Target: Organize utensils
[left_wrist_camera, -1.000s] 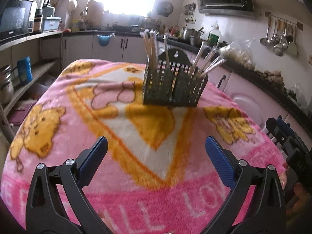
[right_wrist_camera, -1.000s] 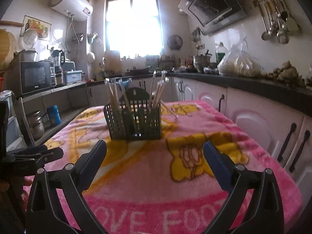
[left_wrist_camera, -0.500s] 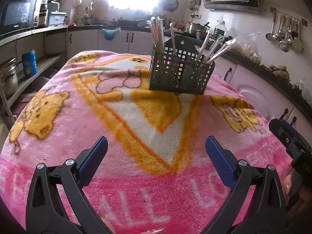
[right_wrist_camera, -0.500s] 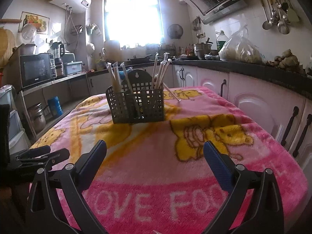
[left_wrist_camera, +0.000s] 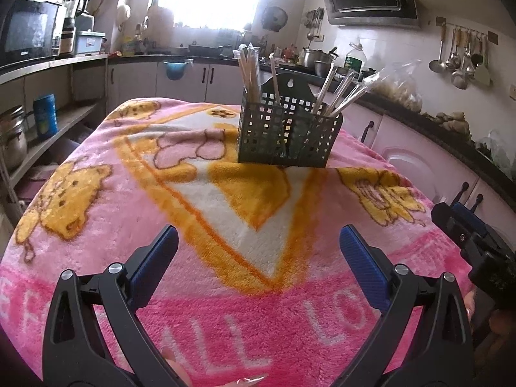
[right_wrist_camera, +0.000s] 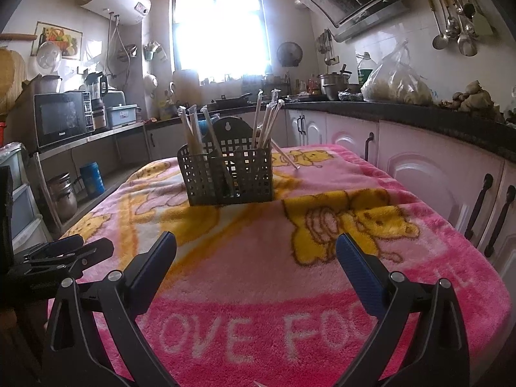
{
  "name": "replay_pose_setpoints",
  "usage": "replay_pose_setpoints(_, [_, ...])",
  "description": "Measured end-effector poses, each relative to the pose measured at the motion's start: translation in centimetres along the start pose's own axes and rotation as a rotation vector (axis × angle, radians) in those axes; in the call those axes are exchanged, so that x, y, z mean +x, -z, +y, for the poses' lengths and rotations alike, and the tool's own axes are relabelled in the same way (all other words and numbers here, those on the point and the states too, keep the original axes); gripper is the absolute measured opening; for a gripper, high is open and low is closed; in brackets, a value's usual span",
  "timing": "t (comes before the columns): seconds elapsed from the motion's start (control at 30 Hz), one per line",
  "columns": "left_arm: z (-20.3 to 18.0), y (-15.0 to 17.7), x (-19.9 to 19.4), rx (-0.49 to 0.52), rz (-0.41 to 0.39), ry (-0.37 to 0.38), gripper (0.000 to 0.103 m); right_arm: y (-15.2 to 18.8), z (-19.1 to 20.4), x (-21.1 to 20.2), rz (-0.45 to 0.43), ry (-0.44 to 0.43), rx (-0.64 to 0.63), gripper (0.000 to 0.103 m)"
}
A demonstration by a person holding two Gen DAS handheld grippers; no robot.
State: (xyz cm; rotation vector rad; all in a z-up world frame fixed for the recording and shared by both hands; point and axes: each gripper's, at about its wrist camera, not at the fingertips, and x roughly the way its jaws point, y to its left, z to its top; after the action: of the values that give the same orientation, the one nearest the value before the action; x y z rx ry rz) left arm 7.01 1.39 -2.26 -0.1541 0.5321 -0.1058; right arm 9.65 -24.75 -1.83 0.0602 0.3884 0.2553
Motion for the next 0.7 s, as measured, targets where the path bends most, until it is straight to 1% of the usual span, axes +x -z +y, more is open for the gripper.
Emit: replay_pose_setpoints(0.7, [-0.24,0.26,0.06,0.005,0.008,-0.007,0.092,0.05,0.21,-0.1,-0.002,-0.004,-0.005,0.097])
